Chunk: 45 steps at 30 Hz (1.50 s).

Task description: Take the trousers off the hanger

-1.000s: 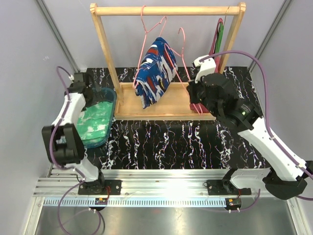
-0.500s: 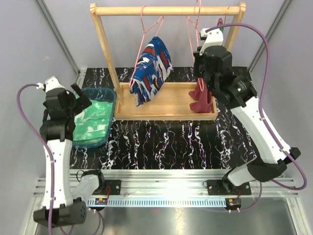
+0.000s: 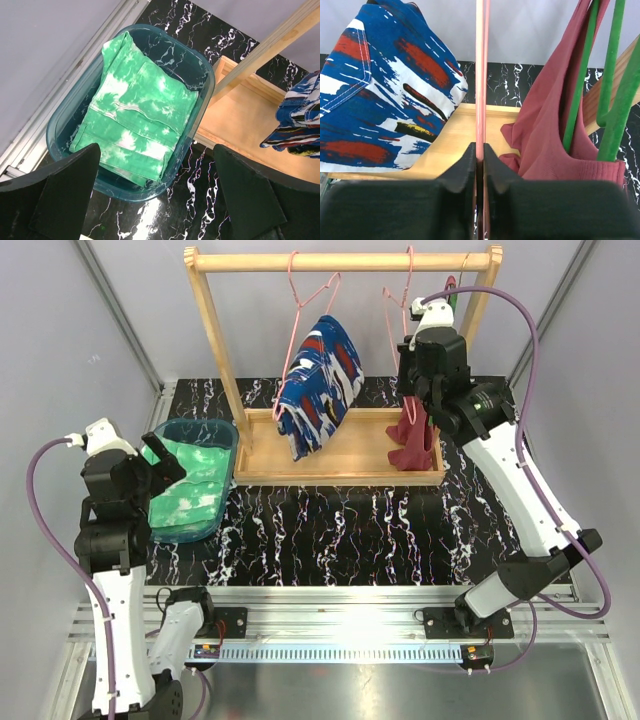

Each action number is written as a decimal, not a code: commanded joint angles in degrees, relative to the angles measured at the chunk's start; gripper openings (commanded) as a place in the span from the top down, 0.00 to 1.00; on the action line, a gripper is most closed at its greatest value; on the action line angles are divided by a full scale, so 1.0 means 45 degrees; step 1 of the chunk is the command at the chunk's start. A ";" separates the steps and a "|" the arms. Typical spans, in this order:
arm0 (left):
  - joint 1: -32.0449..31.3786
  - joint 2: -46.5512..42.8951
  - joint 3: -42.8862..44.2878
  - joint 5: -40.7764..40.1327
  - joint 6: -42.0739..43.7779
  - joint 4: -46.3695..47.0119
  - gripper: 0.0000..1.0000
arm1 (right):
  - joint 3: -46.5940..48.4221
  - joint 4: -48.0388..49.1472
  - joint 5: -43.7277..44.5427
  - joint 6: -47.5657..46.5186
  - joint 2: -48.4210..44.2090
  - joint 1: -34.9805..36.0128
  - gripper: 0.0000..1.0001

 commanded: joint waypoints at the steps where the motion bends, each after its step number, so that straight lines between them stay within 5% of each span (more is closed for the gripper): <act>1: 0.0001 -0.0114 0.0875 0.0411 0.0423 -0.0082 0.01 | 0.0045 0.0394 -0.0326 0.0245 -0.0615 0.0024 0.83; 2: 0.0001 -0.0114 0.0954 0.0411 0.0443 -0.0103 0.01 | 0.0083 0.0336 -0.0326 0.0245 -0.0655 0.0005 0.67; 7: 0.0020 -0.0133 0.1209 0.0567 0.0540 -0.0337 0.01 | 0.0708 -0.0328 -0.0618 0.0128 -0.1103 0.0044 0.43; 15: -0.0018 -0.0094 0.1267 0.1329 0.0599 -0.0337 0.01 | 0.2404 -0.1441 -0.2862 0.0479 -0.1712 0.0044 0.25; 19: -0.0018 -0.0542 0.1326 0.0920 0.0268 -0.0259 0.01 | 0.3208 -0.1833 -0.3763 0.0966 -0.0930 0.0277 0.01; 29: -0.0038 -0.0954 0.1892 0.0880 0.0072 -0.0454 0.01 | 0.4539 -0.0433 0.0041 0.2060 0.1688 0.2913 0.00; 32: 0.0001 -0.1071 0.1853 0.0724 0.0130 -0.0396 0.01 | 0.3582 0.0919 0.0240 0.2607 0.1863 0.3266 0.00; 45: -0.0018 -0.1169 0.0936 0.0977 0.0111 -0.0161 0.01 | 0.6057 0.0727 0.0493 0.2298 0.5123 0.4418 0.00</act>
